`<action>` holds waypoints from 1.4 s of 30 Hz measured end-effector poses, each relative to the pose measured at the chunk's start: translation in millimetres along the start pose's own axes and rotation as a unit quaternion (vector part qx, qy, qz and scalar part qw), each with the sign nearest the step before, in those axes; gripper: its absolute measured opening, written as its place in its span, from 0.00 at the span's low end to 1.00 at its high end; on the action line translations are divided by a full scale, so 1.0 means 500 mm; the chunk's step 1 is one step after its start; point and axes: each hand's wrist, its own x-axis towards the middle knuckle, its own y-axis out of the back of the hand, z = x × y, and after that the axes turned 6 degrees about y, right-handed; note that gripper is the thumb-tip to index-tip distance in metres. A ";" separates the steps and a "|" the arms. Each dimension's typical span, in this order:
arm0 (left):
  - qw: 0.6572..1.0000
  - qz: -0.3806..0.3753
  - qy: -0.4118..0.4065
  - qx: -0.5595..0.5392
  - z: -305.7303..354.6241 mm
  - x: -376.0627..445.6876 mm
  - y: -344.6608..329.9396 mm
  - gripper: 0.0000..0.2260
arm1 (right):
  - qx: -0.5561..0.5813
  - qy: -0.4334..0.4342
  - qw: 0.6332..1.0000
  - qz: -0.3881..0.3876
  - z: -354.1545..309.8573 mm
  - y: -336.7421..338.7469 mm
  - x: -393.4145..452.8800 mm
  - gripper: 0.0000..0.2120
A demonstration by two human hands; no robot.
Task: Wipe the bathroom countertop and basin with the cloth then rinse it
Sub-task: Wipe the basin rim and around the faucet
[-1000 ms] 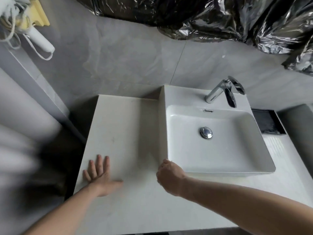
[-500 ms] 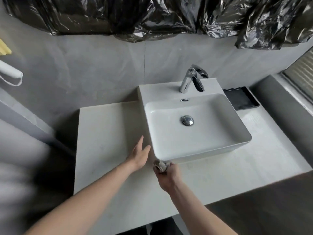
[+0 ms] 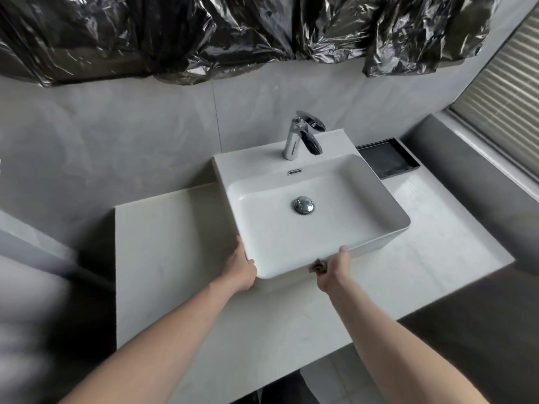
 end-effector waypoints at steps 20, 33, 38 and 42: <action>0.994 0.048 0.079 0.052 0.029 0.019 -0.039 0.35 | -0.106 0.039 0.993 -0.020 -0.202 0.136 0.254 0.17; 0.965 0.165 0.203 0.034 0.093 0.022 -0.095 0.37 | -0.090 -0.144 0.970 -0.175 -0.211 0.160 0.259 0.31; 0.951 0.196 0.235 0.034 0.118 0.026 -0.110 0.36 | -0.107 -0.075 0.981 -0.141 -0.285 0.197 0.342 0.17; 0.947 0.204 0.246 0.026 0.119 0.030 -0.109 0.36 | -0.176 0.041 0.977 -0.111 -0.320 0.208 0.371 0.19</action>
